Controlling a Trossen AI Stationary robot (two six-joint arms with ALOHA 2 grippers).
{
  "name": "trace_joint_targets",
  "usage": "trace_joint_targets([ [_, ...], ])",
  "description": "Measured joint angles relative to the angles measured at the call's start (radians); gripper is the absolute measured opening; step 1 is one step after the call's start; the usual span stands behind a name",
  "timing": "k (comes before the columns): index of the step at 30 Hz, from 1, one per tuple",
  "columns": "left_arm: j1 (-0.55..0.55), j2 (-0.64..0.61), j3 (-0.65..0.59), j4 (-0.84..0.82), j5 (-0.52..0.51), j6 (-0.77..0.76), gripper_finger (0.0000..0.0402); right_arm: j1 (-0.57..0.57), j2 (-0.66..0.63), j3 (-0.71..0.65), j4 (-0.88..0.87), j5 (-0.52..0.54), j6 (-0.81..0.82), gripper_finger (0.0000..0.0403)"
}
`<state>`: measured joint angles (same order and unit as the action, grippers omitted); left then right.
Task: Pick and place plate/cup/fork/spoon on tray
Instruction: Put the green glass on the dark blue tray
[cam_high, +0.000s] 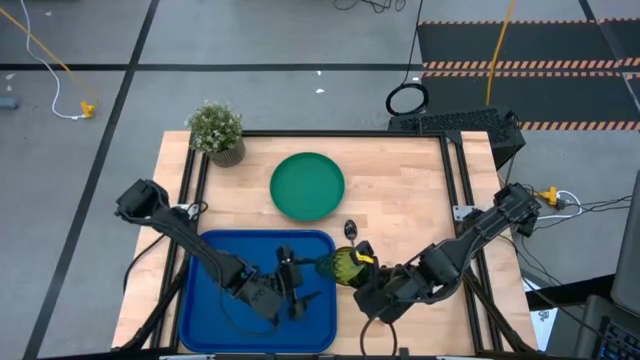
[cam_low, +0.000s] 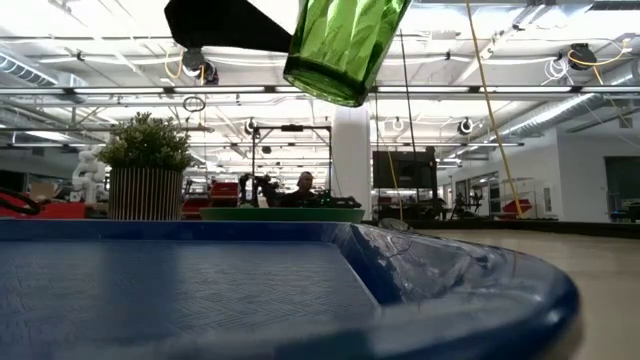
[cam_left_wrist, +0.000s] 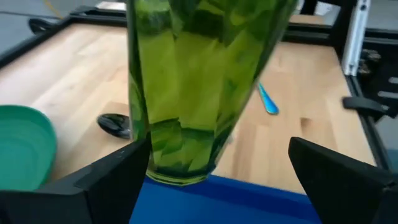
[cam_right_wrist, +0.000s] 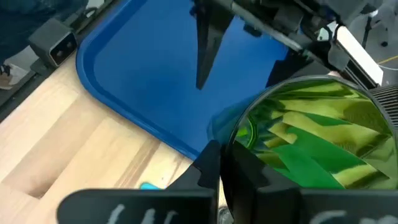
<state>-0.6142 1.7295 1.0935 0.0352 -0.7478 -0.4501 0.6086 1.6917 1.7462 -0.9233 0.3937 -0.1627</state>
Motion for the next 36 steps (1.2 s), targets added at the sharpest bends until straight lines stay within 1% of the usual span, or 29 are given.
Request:
trace_joint_targets([
  [7,-0.001,-0.01,-0.001,0.0,-0.044,0.056,0.0388,0.002,0.0,0.0,0.034,-0.001,-0.012,0.0004],
  [9,-0.007,-0.024,-0.001,0.027,-0.065,0.08,0.0388,0.002,0.0,0.0,0.035,-0.001,-0.013,0.0004],
  [12,-0.017,-0.039,-0.001,0.055,-0.068,0.123,0.0388,0.002,0.0,0.0,0.043,-0.001,-0.013,0.0004],
  [19,-0.015,-0.037,-0.001,0.046,-0.012,0.13,0.0388,0.002,0.0,0.0,0.11,-0.002,-0.046,0.0004],
  [23,-0.016,-0.037,-0.001,0.045,-0.001,0.136,0.0388,0.002,0.0,0.0,0.133,-0.004,-0.06,0.0004],
  [26,-0.015,-0.037,-0.003,0.042,0.039,0.15,0.0388,0.002,-0.001,0.0,0.143,-0.007,-0.066,0.0004],
  [30,-0.016,-0.037,-0.005,0.036,0.048,0.159,0.0387,0.0,-0.011,0.0,0.167,-0.009,-0.069,0.0004],
  [33,-0.016,-0.037,-0.005,0.035,0.048,0.172,0.0375,0.001,-0.023,0.0,0.178,-0.009,-0.07,0.0004],
  [36,-0.016,-0.037,-0.005,0.035,0.048,0.187,0.0346,0.001,-0.032,0.0,0.184,-0.011,-0.065,0.0004],
])
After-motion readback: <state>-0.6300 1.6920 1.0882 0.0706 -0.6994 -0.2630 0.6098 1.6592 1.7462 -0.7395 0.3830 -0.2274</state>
